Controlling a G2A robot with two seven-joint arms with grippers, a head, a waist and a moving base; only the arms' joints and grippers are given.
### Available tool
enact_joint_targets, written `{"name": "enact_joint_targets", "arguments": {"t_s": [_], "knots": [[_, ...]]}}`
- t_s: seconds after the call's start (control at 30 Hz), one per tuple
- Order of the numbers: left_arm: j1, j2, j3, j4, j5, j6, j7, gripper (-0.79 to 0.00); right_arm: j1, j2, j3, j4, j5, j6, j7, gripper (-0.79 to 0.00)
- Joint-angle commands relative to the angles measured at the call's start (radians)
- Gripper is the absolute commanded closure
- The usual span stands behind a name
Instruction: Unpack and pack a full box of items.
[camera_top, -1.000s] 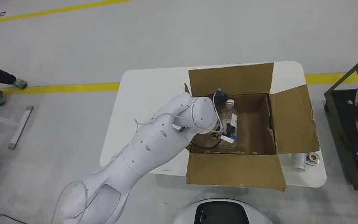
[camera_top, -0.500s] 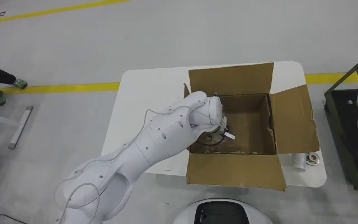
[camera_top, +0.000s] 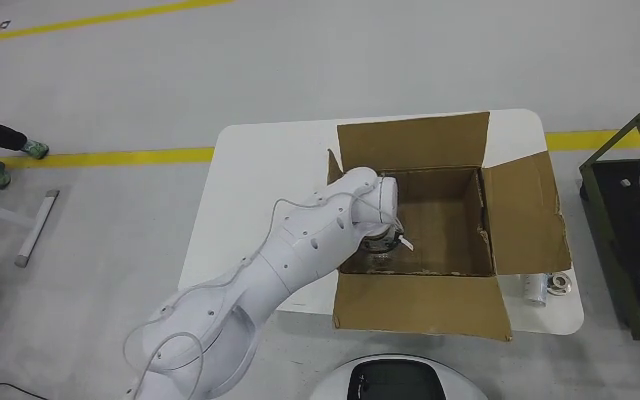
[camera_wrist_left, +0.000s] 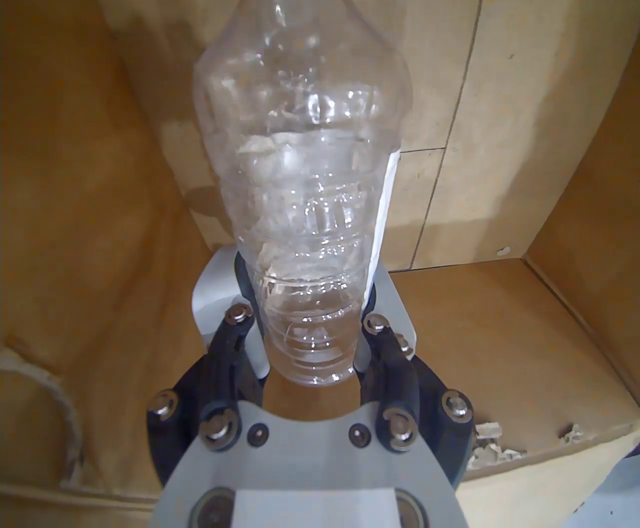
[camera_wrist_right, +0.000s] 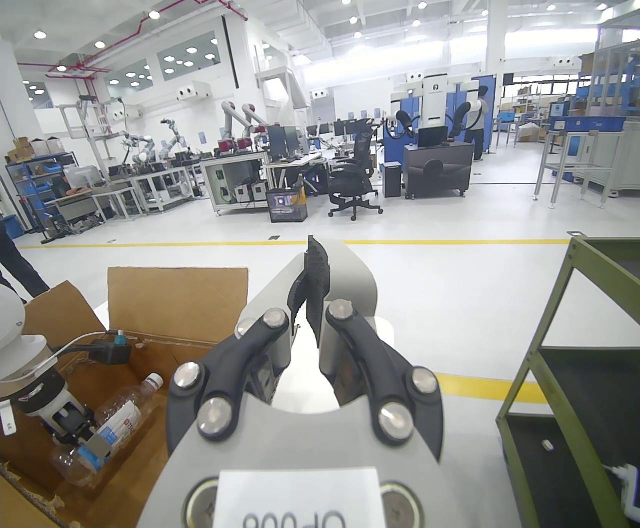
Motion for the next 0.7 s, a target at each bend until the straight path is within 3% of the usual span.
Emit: {"name": "enact_joint_targets", "arguments": {"t_s": [0.0, 0.23, 0.4, 0.53, 0.67], "knots": [[0.000, -0.013, 0.000, 0.024, 0.005, -0.006, -0.006, -0.785, -0.002, 0.000, 0.001, -0.001, 0.000, 0.000, 0.000, 0.000], [-0.019, -0.045, 0.000, 0.076, 0.013, -0.014, -0.014, -0.785, -0.012, -0.001, 0.016, 0.004, 0.004, -0.001, 0.005, 0.000], [-0.071, -0.045, -0.001, 0.059, -0.035, -0.009, -0.009, -0.785, -0.019, 0.001, 0.058, 0.017, 0.029, 0.010, 0.051, 0.000], [-0.114, -0.009, -0.047, -0.049, -0.087, 0.010, 0.010, -0.785, -0.039, 0.008, 0.115, 0.026, 0.053, -0.005, 0.179, 0.000], [-0.117, 0.062, -0.112, -0.215, -0.035, 0.001, 0.043, -0.785, -0.057, 0.016, 0.166, 0.036, 0.104, -0.026, 0.327, 0.000]]}}
